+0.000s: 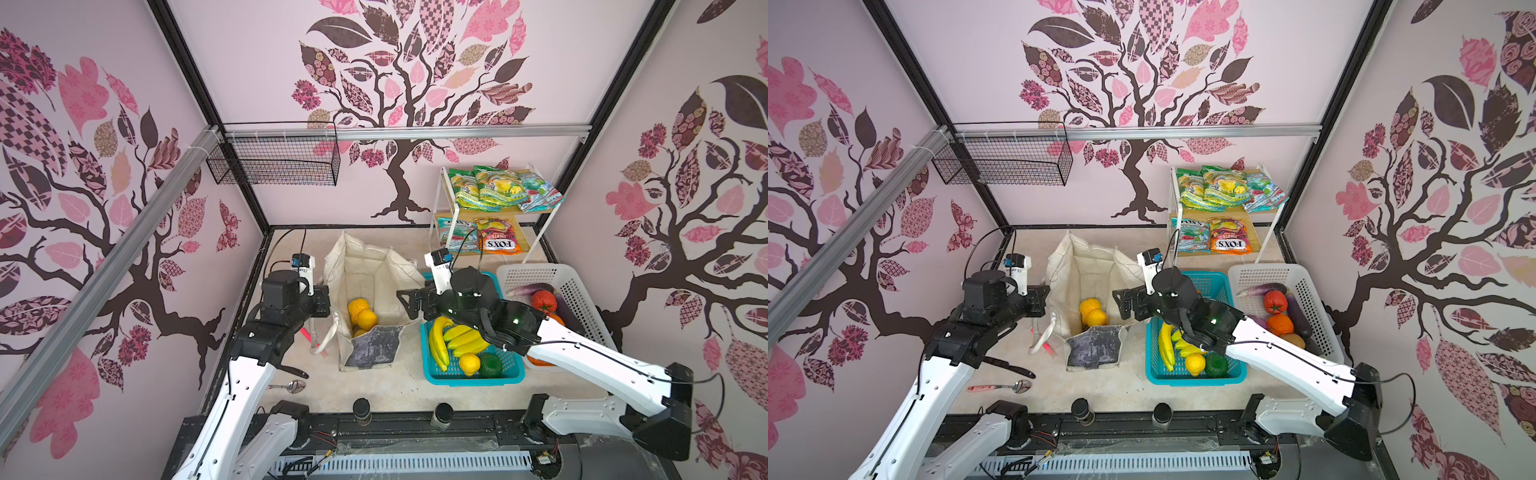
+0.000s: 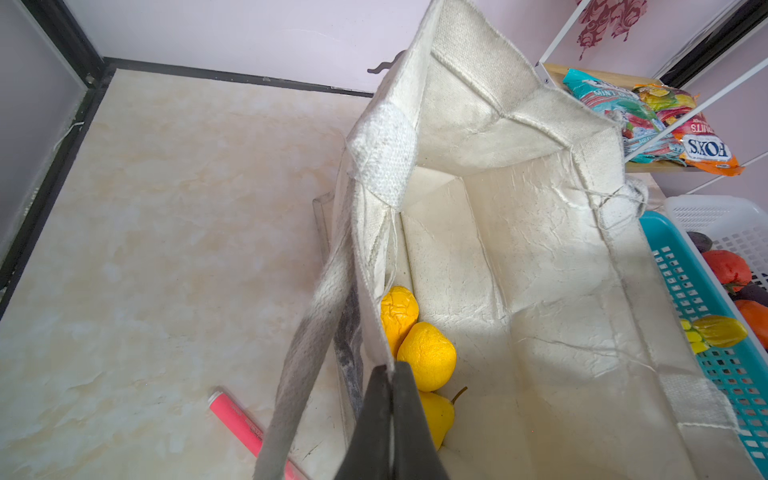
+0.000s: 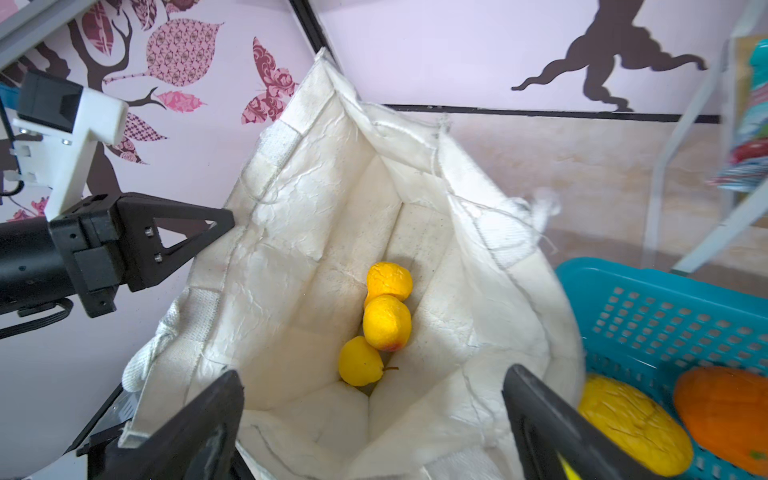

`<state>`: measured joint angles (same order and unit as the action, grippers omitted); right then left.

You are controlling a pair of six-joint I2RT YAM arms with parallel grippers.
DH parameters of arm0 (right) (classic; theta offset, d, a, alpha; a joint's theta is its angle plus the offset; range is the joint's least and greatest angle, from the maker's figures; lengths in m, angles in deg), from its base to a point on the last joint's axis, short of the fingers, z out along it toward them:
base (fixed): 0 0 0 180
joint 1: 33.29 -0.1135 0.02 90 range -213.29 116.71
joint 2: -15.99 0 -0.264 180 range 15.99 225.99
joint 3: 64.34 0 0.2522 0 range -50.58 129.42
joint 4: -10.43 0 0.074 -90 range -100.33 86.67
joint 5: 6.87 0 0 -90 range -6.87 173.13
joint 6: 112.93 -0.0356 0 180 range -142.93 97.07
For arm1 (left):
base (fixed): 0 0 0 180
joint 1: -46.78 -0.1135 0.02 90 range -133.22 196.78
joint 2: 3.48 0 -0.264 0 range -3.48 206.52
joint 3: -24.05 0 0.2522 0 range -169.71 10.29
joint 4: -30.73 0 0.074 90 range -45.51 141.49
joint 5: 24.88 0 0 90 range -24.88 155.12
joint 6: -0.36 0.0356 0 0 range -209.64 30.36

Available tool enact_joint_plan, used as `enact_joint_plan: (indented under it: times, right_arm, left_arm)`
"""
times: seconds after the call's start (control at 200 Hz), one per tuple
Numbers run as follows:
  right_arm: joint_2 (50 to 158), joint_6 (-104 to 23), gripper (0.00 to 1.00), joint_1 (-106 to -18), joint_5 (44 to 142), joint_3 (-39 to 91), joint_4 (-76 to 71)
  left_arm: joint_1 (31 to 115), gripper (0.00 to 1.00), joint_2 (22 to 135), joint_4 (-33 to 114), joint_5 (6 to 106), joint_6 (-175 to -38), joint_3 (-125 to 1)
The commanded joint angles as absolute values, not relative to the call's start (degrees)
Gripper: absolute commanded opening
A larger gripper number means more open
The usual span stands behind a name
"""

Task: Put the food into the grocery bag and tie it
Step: 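Withdraw the empty right gripper from the bag over the teal basket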

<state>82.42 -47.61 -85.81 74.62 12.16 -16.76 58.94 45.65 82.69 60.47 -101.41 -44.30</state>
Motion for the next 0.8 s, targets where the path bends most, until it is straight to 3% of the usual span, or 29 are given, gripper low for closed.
enact_joint_plan:
  times: [0.0, 0.165, 0.34, 0.795]
  right_arm:
    - [75.51, -49.35, 1.00, -81.82, 72.36, 8.86, -19.59]
    - [67.97, -49.86, 1.00, -74.79, 76.04, 2.83, -21.17]
    - [68.21, -50.52, 0.94, -68.96, 82.78, -0.84, -24.75]
    - [68.98, -43.93, 0.95, -67.28, 62.00, -5.40, -27.77]
  left_arm:
    - [59.26, 0.00, 45.55, 82.73, 60.21, -101.16, -43.79]
    - [59.26, 0.00, 45.38, 82.64, 60.17, -101.32, -43.81]
    - [59.38, 0.00, 45.51, 82.48, 60.10, -101.55, -43.76]
    - [59.49, 0.00, 45.52, 82.64, 59.49, -101.68, -43.91]
